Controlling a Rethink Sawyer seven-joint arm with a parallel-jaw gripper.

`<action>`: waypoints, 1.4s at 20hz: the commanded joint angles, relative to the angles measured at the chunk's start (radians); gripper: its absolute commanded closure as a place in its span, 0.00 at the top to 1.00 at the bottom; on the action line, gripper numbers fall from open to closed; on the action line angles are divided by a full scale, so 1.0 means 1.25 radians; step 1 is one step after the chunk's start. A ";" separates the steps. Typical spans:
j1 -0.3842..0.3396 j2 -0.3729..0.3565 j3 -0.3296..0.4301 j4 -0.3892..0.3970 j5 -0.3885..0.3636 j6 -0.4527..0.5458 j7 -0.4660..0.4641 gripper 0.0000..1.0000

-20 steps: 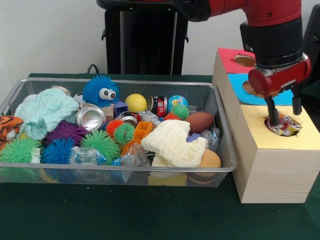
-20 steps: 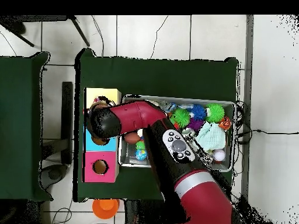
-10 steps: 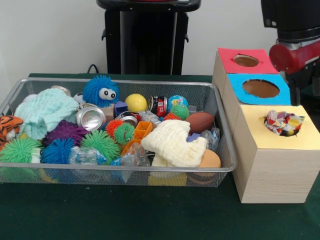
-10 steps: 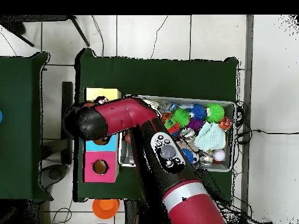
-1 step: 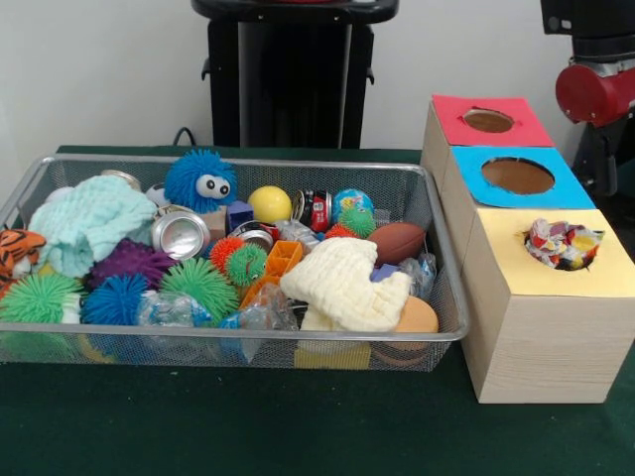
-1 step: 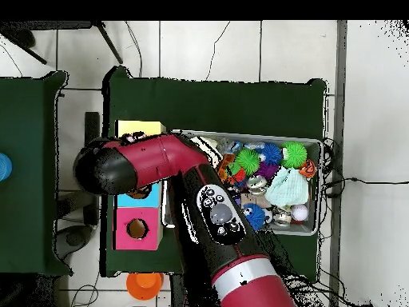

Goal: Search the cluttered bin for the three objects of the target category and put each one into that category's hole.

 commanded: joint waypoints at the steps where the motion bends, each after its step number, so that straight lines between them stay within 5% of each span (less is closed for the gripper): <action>1: 0.000 0.027 -0.058 -0.015 -0.001 0.096 0.076 1.00; 8: 0.050 0.051 -0.146 -0.059 -0.069 0.141 0.059 1.00; 14: 0.047 0.058 -0.138 -0.051 -0.054 0.134 0.043 1.00; 15: 0.046 0.058 -0.136 -0.049 -0.052 0.133 0.041 0.00; 28: 0.025 0.063 -0.104 -0.020 -0.030 0.062 0.055 0.00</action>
